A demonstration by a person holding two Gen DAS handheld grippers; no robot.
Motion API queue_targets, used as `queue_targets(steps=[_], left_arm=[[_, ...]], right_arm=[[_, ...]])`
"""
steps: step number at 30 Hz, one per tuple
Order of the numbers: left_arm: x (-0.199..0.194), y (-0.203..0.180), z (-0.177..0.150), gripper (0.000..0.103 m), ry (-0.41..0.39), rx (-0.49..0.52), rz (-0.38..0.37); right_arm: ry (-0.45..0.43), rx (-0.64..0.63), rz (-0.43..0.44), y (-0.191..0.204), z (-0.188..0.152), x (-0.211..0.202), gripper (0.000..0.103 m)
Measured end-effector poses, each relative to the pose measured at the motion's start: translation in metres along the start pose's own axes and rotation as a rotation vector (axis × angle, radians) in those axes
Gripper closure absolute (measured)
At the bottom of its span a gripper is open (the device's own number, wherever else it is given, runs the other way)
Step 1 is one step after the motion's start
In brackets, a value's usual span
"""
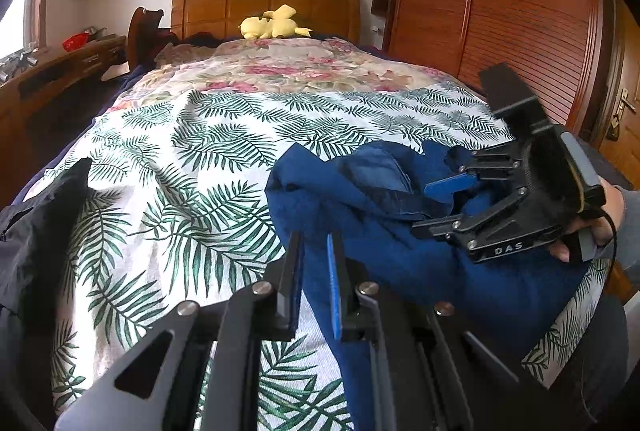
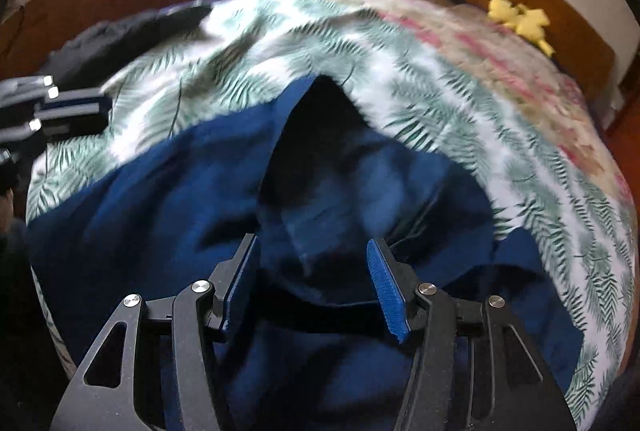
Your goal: Fold large clothes
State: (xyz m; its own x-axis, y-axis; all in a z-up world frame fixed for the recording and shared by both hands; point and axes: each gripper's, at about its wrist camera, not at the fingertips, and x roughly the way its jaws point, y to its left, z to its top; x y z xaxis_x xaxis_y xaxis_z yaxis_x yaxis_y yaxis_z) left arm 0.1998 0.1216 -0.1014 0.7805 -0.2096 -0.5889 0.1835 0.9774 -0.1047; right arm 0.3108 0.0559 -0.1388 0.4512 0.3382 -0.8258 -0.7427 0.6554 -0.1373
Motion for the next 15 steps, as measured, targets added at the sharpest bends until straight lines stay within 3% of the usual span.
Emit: queue_targets(steps=[4,6,7,15], left_arm=[[0.001,-0.001,-0.001,0.095,0.003,0.003,-0.003],[0.000,-0.001,-0.001,0.095,0.003,0.001,-0.004],[0.000,-0.001,-0.001,0.095,0.001,-0.001,-0.006],[0.000,-0.003,0.000,0.095,-0.005,-0.002,-0.022]], right_arm=[[0.057,-0.009,-0.002,0.000,-0.003,0.013,0.050],[0.073,-0.013,-0.017,-0.002,-0.001,0.017,0.081],[0.077,-0.025,-0.053,-0.004,0.001,0.020,0.102],[0.018,0.064,-0.184,-0.059,0.052,0.041,0.103]])
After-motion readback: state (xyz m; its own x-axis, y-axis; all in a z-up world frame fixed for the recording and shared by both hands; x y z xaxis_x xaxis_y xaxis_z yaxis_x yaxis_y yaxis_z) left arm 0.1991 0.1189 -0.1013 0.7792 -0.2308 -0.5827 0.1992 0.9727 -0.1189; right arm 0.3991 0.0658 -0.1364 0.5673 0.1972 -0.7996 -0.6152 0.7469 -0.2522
